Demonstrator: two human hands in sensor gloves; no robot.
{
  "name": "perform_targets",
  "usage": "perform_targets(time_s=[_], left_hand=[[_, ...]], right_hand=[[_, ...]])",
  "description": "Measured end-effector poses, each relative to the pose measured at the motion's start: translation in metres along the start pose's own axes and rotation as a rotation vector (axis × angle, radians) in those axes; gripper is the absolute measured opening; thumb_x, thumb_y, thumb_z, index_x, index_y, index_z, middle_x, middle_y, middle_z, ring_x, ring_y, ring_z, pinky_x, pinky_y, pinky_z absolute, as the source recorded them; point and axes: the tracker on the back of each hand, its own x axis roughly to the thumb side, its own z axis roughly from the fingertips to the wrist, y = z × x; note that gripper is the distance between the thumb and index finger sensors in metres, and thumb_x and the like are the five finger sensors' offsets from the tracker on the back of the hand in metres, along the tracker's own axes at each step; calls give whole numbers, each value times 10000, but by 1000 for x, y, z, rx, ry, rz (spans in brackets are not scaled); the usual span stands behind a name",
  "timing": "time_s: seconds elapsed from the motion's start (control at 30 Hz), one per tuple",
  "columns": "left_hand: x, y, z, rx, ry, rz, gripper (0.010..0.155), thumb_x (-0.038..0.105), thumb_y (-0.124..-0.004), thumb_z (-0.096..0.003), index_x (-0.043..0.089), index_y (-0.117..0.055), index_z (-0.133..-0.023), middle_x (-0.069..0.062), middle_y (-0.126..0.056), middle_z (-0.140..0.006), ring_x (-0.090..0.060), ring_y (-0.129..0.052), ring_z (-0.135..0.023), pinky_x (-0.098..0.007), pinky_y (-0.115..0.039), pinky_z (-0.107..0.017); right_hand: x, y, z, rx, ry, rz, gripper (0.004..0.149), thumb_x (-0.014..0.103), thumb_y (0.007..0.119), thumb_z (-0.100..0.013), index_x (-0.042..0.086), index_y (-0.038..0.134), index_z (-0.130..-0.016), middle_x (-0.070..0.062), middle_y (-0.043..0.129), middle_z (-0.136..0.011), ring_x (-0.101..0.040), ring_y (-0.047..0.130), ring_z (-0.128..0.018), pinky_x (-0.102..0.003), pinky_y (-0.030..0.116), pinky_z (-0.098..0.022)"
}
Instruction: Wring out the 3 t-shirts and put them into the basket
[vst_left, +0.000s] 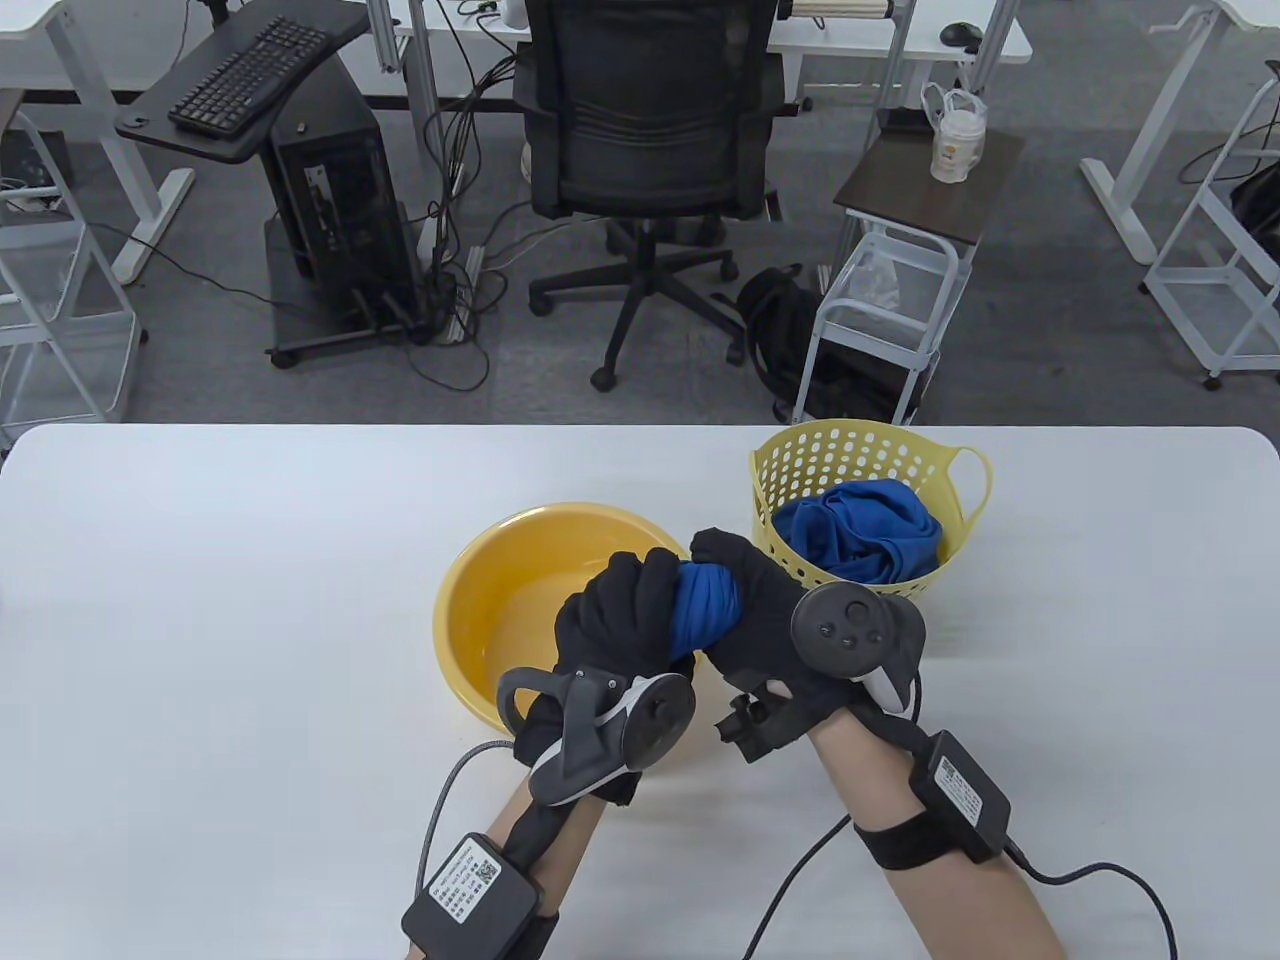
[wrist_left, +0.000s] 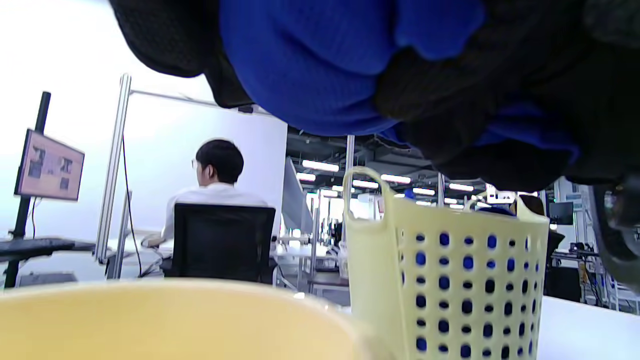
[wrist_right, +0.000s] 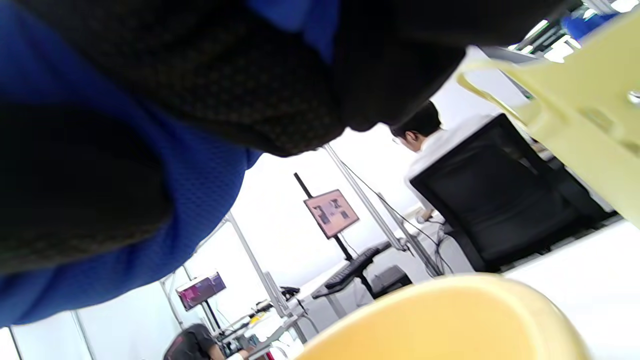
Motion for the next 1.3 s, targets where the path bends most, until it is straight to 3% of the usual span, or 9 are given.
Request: perform_targets(time_s=[0.5,0.63,0.7,0.83,0.97,1.07,1.13,1.23,1.3], left_hand=[[-2,-2,-4,15,-10,-52,1051,499,-938,-526,174,-157,-1150,-227,-579,-1183,-405,-830,-998,-629,-697,-709],[-8,5,-6,-46,-32,134,1073,575,-935,-505,193,-187,-1173,-207,-582,-1212,-406,-826,-1009,-618,-704,-718],[-14,10,-4,-6,-14,230,1013,602,-873,-529,245,-177,-1172,-159,-486,-1251,-392,-701,-1082,-624,-619,-774],[-27,15,-2,101,25,93,989,672,-779,-547,267,-123,-1167,-194,-353,-1282,-425,-648,-1099,-625,-626,-769],[-43,6,-5,54,90,62,952,667,-743,-569,257,-131,-1172,-217,-350,-1276,-475,-580,-1119,-650,-580,-774],[-51,4,-7,11,128,89,919,671,-729,-576,278,-167,-1188,-211,-310,-1290,-501,-507,-1141,-667,-541,-782],[-54,4,-7,-1,140,109,898,673,-723,-579,282,-189,-1186,-212,-297,-1292,-505,-487,-1145,-668,-532,-785],[-56,3,-8,-2,148,116,895,672,-719,-582,281,-188,-1187,-216,-296,-1291,-506,-490,-1143,-668,-532,-784],[-57,4,-8,-8,156,102,895,676,-715,-583,282,-187,-1188,-217,-294,-1292,-504,-490,-1146,-669,-533,-783]], right_hand=[[-2,-2,-8,66,64,5,814,97,1027,-370,243,545,-1009,-243,797,-704,-303,931,-225,-270,867,-91],[0,-24,-9,76,22,75,842,129,1051,-378,231,534,-1035,-274,794,-748,-351,935,-286,-318,877,-144],[-6,-44,-9,-2,61,112,866,185,1056,-388,211,520,-1068,-291,795,-783,-367,939,-320,-335,884,-172],[-40,-92,-9,-186,182,-145,883,143,1019,-439,185,439,-1103,-346,713,-897,-465,898,-432,-439,868,-268],[-80,-112,-3,-430,343,77,917,124,972,-476,107,313,-1113,-438,560,-981,-578,832,-534,-538,828,-345],[-95,-102,-7,-281,324,305,862,173,898,-531,122,279,-1130,-450,321,-1097,-776,534,-830,-769,607,-545],[-99,-86,-12,-152,245,320,643,301,829,-585,139,534,-1134,-330,431,-1171,-701,383,-994,-851,400,-588],[-101,-51,-22,136,273,272,646,481,669,-624,-4,788,-1033,-313,586,-1147,-616,435,-1031,-795,53,-540],[-91,-45,-26,98,240,525,706,538,582,-599,1,910,-921,-318,787,-1022,-628,678,-923,-821,186,-543]])
